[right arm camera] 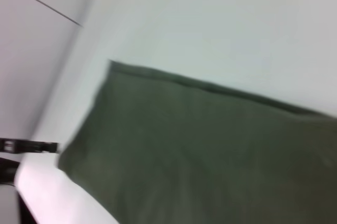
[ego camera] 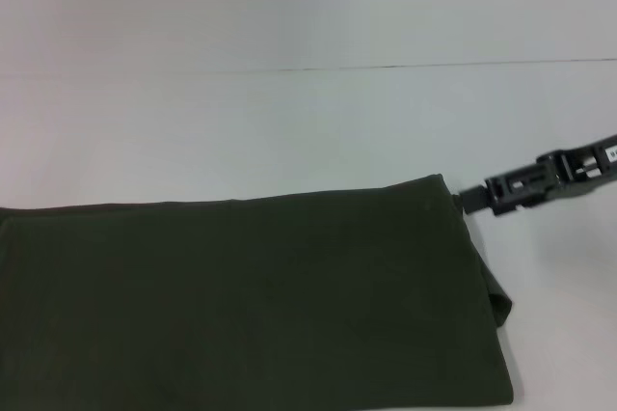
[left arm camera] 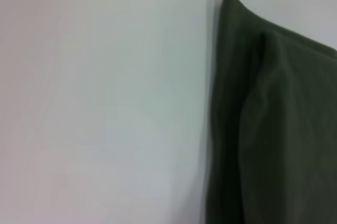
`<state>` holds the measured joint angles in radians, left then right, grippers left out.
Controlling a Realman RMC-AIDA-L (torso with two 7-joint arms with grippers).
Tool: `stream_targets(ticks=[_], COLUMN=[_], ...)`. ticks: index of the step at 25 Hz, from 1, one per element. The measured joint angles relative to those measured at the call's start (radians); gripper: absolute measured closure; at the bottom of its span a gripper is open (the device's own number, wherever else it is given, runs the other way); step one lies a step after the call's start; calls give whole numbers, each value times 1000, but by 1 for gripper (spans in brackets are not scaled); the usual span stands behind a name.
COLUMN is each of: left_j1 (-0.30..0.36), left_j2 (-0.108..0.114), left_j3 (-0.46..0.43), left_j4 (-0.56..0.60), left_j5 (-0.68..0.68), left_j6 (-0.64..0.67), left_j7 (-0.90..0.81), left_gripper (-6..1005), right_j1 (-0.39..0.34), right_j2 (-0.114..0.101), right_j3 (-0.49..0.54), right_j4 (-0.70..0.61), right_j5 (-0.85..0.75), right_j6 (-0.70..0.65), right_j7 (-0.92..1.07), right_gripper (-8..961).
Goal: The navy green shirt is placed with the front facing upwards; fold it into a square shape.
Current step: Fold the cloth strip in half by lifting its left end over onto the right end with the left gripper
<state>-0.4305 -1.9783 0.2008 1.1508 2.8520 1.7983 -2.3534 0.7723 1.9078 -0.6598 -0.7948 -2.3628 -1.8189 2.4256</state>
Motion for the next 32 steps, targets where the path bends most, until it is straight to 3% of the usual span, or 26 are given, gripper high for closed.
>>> stream_targets(ticks=[8,9,10,14,18,19,20,23,27,32], left_j1=[-52,-81,-81,-118,-113,-104,-104,-95,-88,-71], left_j2=[23,38,38,42,42,42,42,44,44,31], left_j3=[-12,-11,-11,-9,-13,-20,-20,-34,-17,61], left_j4=[-28,-67,-67,-92,-105,-151,-151,-256,-326,-268], left_j5=[-119,-137,-137,-194,-469,-631,-631,-803,-856,-848], left_j6=[-38,-23,-23,21,66,66,66,74,103,187], left_j7=[-1,5,5,23,24,29,29,96,182,377], left_gripper=[309,308,308,306,304,303,303,301,299,299], right_j1=[-10,-10,-10,-23,-36,-39,-40,-46,-57,-70], right_j2=[20,39,39,81,107,111,113,119,129,147], right_j3=[1,1,1,-5,-8,-8,-7,-9,-9,-18], right_j4=[120,144,144,160,161,162,162,165,174,176], right_j5=[177,190,190,193,192,193,194,194,195,193], right_j6=[33,39,39,78,122,128,132,143,149,149], right_j7=[-210,-279,-279,-376,-435,-450,-458,-477,-517,-605], right_gripper=[44,44,45,49,50,50,50,51,51,52])
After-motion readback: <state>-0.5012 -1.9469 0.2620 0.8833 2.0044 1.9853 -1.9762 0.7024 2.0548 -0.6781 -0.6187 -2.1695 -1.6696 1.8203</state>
